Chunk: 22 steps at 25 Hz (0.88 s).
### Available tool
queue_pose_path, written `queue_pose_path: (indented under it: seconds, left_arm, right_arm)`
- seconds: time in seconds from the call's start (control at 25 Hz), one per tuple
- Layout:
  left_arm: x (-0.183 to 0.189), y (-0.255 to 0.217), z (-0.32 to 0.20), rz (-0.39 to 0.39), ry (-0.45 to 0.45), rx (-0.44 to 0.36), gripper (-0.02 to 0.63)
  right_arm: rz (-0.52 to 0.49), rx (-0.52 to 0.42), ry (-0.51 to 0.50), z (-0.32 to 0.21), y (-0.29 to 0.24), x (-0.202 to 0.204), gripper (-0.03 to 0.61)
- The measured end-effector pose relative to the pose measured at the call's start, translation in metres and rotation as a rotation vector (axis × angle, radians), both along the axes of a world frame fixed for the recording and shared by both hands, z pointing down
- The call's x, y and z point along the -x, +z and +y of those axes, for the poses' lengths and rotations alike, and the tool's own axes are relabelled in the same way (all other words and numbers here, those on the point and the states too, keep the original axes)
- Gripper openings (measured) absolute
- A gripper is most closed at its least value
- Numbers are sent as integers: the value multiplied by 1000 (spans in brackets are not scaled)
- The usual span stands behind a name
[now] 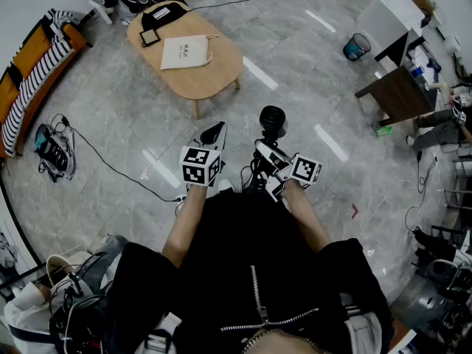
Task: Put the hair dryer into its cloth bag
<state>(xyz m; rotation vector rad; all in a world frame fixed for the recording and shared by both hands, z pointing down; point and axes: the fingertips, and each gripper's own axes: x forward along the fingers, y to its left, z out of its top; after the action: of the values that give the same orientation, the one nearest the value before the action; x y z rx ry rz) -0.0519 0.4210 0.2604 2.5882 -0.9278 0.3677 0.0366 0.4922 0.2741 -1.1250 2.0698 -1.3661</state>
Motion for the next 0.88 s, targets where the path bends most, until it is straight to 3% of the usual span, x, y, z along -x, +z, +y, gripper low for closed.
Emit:
queue_pose_path:
  seconds: [0.88]
  left_arm:
    - [15,1,-7,-6,-13,9,15]
  right_arm:
    - [26,61,18,2,9,7,233]
